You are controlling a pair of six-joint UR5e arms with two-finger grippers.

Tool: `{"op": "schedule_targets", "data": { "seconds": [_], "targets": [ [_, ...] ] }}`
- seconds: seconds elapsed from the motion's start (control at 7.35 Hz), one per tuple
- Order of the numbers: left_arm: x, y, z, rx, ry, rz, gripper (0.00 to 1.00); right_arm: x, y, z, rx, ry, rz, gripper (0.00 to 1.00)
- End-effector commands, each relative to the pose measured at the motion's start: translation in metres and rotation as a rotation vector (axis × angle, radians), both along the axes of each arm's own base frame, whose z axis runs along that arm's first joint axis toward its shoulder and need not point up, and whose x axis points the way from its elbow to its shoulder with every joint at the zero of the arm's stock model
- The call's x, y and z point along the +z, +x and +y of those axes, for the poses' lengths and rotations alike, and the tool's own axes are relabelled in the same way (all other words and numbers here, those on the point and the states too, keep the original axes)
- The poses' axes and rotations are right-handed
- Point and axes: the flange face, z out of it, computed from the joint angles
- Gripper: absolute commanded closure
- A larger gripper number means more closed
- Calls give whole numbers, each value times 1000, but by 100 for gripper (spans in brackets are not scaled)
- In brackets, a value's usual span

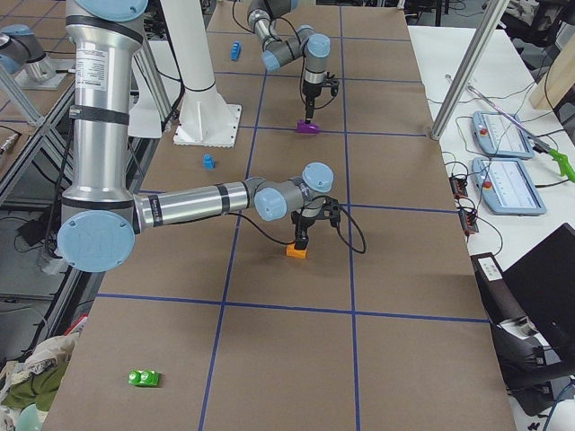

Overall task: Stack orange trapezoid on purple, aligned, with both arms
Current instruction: 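Set down the purple block with the left gripper while the right grasps the orange block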

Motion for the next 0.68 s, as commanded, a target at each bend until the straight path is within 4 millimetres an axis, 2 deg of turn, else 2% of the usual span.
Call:
{"op": "schedule_targets", "data": {
  "seconds": [0.0,0.27,0.54],
  "targets": [
    [-1,-2,0,-11,-5,1,0,7,-16,5,70,-24,47,1],
    [-1,-1,1,-14,-11,1,0,23,-21,6,62,-35,78,2],
    [-2,-2,0,-23,-6,0,0,44,-26,9,48,-49,89,7]
  ]
}}
